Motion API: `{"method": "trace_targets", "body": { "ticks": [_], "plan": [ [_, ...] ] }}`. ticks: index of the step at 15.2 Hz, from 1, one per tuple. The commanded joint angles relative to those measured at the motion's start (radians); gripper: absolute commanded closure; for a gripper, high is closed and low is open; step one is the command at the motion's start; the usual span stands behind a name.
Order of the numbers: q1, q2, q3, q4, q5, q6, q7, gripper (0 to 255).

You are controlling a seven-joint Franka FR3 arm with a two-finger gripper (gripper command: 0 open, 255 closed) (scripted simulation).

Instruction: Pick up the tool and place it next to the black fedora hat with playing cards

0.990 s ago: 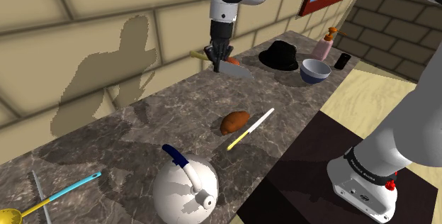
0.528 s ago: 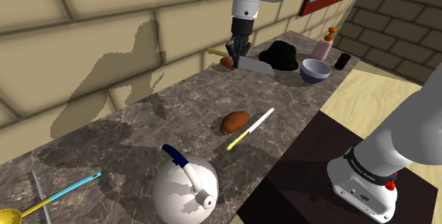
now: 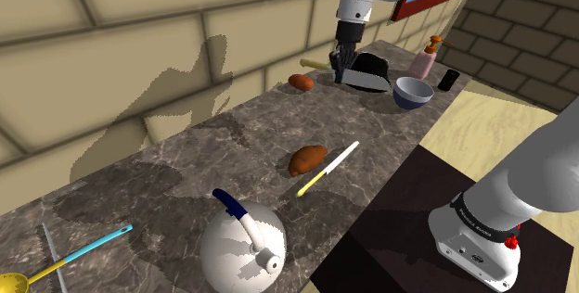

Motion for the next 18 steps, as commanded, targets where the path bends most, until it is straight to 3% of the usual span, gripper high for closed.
{"method": "trace_targets", "body": {
  "ticks": [1, 15, 18],
  "plan": [
    [-0.023, -0.014, -0.022, -0.018, -0.010, -0.004, -0.043, 255],
    [-0.195, -0.036, -0.197, -0.036, -0.101, -0.052, -0.350, 255],
    [-0.199, -0.024, -0.202, -0.049, -0.101, -0.028, -0.362, 255]
  ]
}}
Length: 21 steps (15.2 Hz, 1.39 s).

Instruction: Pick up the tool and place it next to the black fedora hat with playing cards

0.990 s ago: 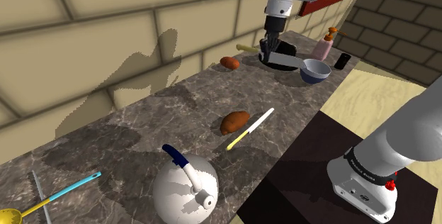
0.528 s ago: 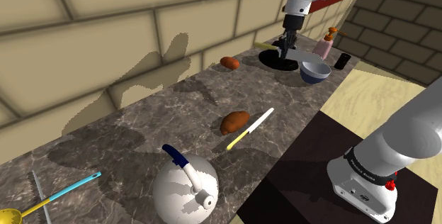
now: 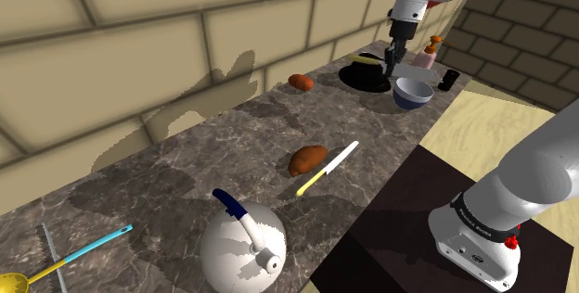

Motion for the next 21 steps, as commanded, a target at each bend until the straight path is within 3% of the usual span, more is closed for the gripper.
{"method": "trace_targets", "body": {
  "ticks": [1, 21],
  "plan": [
    [-0.003, 0.012, -0.003, -0.009, 0.001, 0.020, -0.009, 255],
    [-0.004, 0.163, 0.002, -0.115, 0.041, 0.273, -0.054, 255]
  ]
}}
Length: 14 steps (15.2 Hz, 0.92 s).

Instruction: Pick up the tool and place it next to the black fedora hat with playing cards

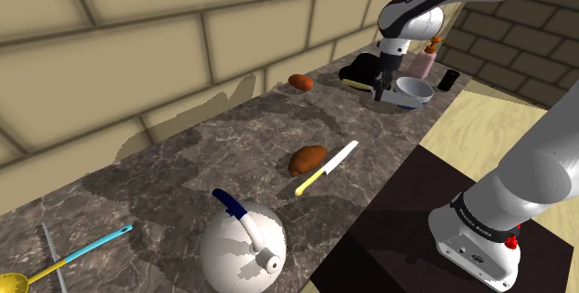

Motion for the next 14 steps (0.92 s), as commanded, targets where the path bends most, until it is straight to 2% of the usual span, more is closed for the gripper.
{"method": "trace_targets", "body": {
  "ticks": [1, 14],
  "plan": [
    [-0.001, 0.020, 0.001, -0.008, 0.006, 0.028, -0.007, 255],
    [-0.007, 0.148, 0.013, -0.027, 0.045, 0.171, -0.043, 255]
  ]
}}
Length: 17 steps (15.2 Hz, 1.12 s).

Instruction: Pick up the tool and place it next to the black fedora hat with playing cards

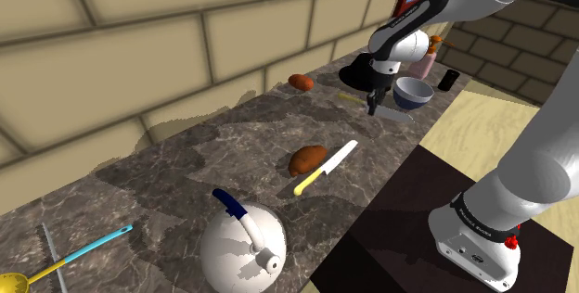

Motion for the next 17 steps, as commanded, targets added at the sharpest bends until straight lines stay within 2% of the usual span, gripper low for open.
{"method": "trace_targets", "body": {
  "ticks": [1, 6, 7, 12, 16, 17],
  "plan": [
    [-0.001, 0.008, 0.001, 0.002, 0.002, 0.007, -0.002, 255],
    [-0.001, 0.008, 0.001, 0.002, 0.002, 0.007, -0.002, 255],
    [-0.001, 0.008, 0.001, 0.002, 0.002, 0.007, -0.002, 0],
    [-0.001, 0.008, 0.001, 0.002, 0.002, 0.007, -0.002, 0],
    [-0.003, -0.057, -0.012, 0.061, -0.026, -0.116, 0.016, 0],
    [-0.003, -0.057, -0.012, 0.061, -0.026, -0.116, 0.016, 0]
  ]
}}
